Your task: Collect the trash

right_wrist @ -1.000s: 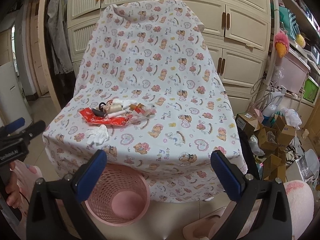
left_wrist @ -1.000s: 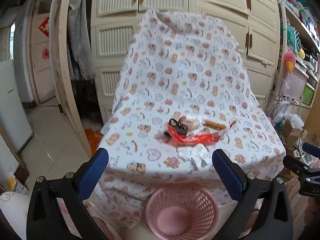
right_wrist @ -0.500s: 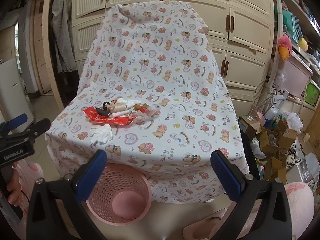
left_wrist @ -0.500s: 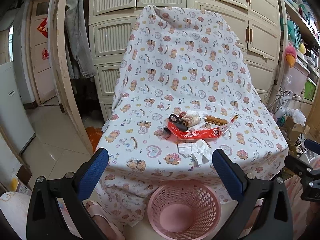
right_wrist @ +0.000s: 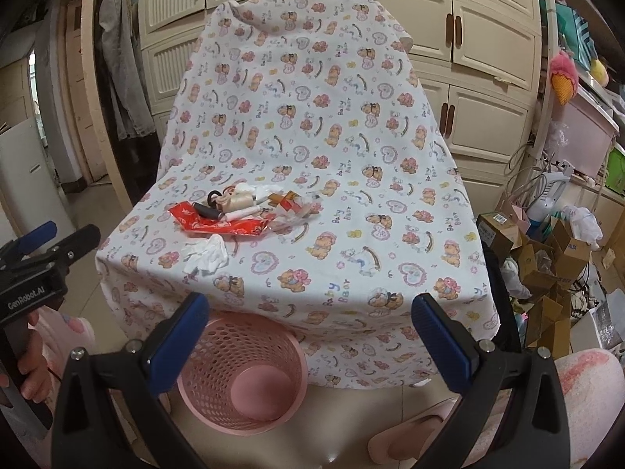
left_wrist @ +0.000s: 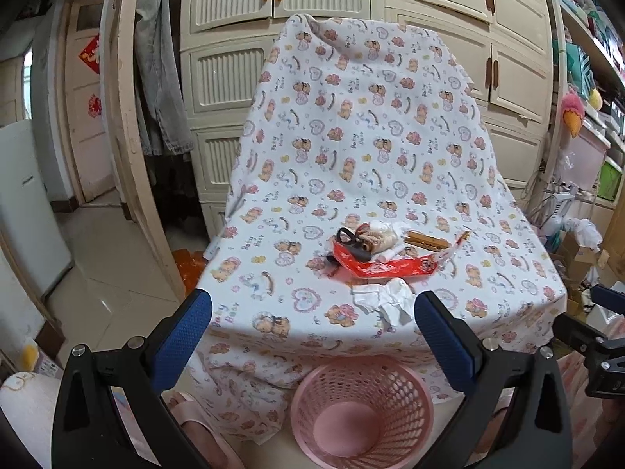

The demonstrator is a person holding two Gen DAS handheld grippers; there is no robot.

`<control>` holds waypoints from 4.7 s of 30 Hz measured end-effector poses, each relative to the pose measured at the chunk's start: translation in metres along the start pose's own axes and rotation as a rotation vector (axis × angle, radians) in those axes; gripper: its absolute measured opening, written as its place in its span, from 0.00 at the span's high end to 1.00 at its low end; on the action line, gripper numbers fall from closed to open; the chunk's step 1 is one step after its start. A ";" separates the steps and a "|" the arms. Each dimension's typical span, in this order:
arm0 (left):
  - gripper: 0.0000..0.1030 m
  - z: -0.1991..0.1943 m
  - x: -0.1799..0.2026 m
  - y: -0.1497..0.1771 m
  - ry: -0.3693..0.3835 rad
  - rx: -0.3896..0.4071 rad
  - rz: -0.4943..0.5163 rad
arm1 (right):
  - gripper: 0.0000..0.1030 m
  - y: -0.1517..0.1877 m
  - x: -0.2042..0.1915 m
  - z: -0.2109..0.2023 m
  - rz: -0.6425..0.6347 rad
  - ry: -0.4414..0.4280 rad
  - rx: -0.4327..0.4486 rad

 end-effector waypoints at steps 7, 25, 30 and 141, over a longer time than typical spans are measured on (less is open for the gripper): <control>0.01 0.001 -0.002 0.000 -0.019 0.003 0.012 | 0.00 0.001 -0.003 0.004 0.004 -0.015 -0.015; 0.01 0.007 0.013 0.011 0.059 -0.059 0.057 | 0.00 0.005 -0.006 0.005 -0.010 -0.009 -0.028; 0.01 0.008 0.014 0.012 0.058 -0.075 0.054 | 0.00 0.005 -0.006 0.005 -0.009 -0.006 -0.029; 1.00 0.096 0.034 0.182 0.194 -1.000 -0.049 | 0.97 0.098 -0.040 0.122 0.203 0.030 -0.265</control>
Point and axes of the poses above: each gripper's, at about its wrist camera, not at the fingertips, and z roughly the way its jaws point, x to its right, y to its underside, the point moved 6 cm from there along z, roughly the way its jaws point, and after that the axes turned 8 degrees about x, right-handed, at the moved point
